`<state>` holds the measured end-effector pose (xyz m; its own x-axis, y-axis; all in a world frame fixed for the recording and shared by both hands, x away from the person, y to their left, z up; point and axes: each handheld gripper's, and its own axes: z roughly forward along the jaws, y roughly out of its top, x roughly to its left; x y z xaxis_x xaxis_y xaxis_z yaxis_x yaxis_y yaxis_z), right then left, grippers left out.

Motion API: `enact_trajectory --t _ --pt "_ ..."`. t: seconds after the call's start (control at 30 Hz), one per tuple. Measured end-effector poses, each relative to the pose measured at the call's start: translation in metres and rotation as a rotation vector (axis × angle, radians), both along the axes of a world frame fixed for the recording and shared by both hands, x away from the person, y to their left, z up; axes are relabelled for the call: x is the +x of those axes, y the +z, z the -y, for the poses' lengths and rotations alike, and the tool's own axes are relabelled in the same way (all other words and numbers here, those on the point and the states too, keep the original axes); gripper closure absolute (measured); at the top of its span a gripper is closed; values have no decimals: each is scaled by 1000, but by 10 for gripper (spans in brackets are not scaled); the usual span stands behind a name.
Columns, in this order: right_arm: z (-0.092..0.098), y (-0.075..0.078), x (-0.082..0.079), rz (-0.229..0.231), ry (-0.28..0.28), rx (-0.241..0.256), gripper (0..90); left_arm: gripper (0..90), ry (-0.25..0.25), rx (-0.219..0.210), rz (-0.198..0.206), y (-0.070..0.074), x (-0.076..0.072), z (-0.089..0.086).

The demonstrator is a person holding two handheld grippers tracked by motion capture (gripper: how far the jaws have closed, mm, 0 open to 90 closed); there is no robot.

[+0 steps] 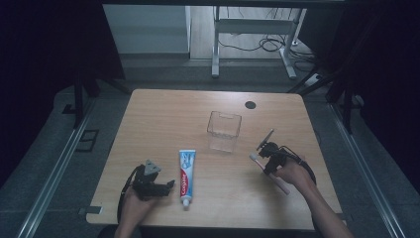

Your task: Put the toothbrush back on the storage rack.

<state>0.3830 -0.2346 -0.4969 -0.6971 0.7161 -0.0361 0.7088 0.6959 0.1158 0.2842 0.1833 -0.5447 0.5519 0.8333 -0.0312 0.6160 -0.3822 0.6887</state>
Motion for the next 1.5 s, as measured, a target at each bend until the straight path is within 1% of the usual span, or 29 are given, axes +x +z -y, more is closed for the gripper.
enact_trajectory --t 0.07,0.1,0.2,0.33,0.43,0.63,0.7,1.17,1.5 --pt "-1 -2 2 -8 6 -17 731 131 0 0 0 0 0 0" --pt "-2 -2 2 -8 1 -13 733 131 0 0 0 0 0 0" --pt "-5 -2 4 -19 2 -21 761 131 0 0 0 0 0 0" --pt "-5 -2 5 -29 -4 -26 776 131 0 0 0 0 0 0" --pt "-4 -2 6 -34 -8 -20 784 131 0 0 0 0 0 0" --pt "-2 0 4 -23 -6 6 785 131 0 0 0 0 0 0" --pt "-1 3 3 -15 -5 9 785 131 0 0 0 0 0 0" --pt "1 23 -7 55 7 91 786 131 0 0 0 0 0 0" --pt "8 47 -12 117 -12 173 786 131 0 0 0 0 0 0"
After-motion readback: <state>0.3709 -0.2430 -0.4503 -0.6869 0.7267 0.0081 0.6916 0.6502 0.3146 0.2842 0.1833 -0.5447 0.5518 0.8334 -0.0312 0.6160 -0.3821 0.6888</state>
